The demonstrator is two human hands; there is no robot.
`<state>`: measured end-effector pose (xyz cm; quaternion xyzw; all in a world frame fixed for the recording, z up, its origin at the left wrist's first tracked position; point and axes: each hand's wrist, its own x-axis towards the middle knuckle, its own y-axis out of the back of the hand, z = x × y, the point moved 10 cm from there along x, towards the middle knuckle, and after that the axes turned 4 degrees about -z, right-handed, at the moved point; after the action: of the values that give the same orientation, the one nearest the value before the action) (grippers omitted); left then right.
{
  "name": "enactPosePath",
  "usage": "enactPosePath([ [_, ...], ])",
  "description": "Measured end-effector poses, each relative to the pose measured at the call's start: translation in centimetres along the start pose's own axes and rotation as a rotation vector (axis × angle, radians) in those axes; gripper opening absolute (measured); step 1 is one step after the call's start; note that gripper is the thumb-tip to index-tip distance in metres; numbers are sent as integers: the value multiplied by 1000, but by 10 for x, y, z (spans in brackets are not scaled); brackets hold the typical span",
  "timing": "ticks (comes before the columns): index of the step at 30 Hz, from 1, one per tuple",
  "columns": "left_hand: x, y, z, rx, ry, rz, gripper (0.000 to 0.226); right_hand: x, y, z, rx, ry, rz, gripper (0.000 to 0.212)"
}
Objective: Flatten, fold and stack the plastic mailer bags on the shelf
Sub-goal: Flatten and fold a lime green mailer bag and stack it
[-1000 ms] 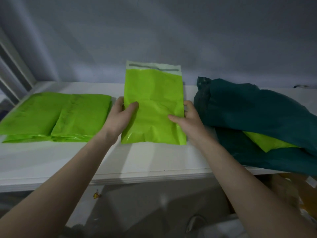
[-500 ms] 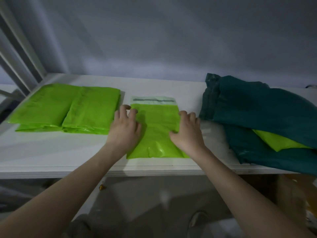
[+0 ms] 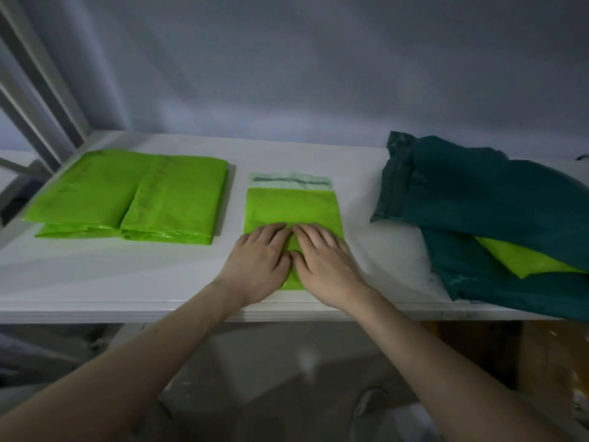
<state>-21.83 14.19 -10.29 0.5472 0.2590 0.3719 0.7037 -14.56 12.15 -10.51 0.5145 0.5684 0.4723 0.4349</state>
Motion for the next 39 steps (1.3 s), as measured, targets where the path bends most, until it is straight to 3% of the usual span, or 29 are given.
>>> enactPosePath([
  [3,3,2,-4,19,47,-21,84,2,-1,4,-5,-13,-51,54],
  [9,7,1,-4,-5,30,-4,82,3,5,5,-32,-20,-81,52],
  [12,8,2,-3,-74,3,19,80,1,2,4,-24,-9,-68,55],
  [15,4,-1,0,-38,-60,32,72,-2,-6,3,-11,10,-74,77],
  [18,3,-13,2,15,-132,-7,71,-3,-14,8,44,-19,-114,64],
  [39,1,-24,-14,42,-3,-48,85,-4,-18,11,79,-54,-86,58],
])
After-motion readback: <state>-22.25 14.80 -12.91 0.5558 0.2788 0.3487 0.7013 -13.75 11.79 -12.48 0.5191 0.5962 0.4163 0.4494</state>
